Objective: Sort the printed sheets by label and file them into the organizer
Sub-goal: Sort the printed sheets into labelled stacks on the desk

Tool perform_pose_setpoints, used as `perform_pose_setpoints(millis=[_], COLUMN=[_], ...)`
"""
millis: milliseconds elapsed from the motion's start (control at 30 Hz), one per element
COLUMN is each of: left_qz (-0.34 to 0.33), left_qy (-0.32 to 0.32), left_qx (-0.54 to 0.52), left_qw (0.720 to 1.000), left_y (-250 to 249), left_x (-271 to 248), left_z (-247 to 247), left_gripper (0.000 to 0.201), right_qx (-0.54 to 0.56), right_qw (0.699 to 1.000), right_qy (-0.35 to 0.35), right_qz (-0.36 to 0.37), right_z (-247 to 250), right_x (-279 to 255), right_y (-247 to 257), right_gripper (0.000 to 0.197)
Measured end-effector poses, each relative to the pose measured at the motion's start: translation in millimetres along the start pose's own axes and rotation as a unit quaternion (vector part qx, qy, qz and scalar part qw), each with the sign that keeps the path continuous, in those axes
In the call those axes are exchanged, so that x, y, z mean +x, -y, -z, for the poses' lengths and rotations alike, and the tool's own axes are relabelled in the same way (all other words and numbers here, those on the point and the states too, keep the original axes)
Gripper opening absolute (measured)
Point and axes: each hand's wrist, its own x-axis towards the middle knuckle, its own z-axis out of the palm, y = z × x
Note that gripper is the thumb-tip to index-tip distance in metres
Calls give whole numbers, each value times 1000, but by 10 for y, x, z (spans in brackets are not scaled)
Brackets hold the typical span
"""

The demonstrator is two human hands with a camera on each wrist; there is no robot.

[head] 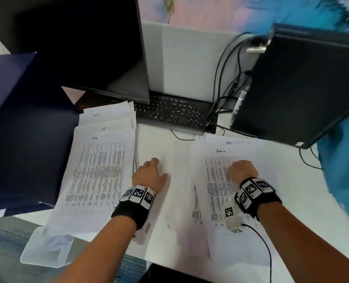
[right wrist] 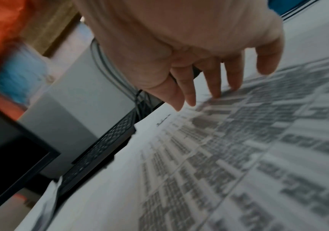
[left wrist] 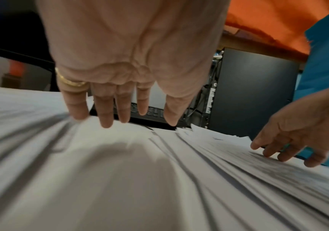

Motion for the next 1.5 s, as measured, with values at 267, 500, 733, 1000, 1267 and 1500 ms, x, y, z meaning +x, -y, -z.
perform_pose_setpoints(millis=[267, 500, 733, 1000, 1267, 1500], left_qz=[-41, -22, -94, -151, -64, 20], left_qy=[68, 53, 48, 38, 15, 5], left_qx=[-163, -234, -267, -253, -300, -395], left_qw=[983, 971, 958, 955, 952, 919], left_y=[-646, -756, -696, -616, -672, -655], left_x=[-153, -140, -165, -178, -144, -17], left_z=[-391, -528, -712, -826, -795, -780], left_gripper=[26, 24, 36, 28, 35, 78], right_qx=[97, 223, 283, 299, 273, 258], right_qw=[989, 974, 958, 950, 954, 959], right_qy=[-16, 14, 22, 77, 121, 107], right_qz=[-110, -35, -42, -34, 6, 47], right_z=[219, 242, 238, 313, 356, 270], right_x=[150, 230, 329, 364, 283, 302], right_y=[-550, -759, -835, -891, -866, -922], right_gripper=[51, 32, 22, 18, 30, 28])
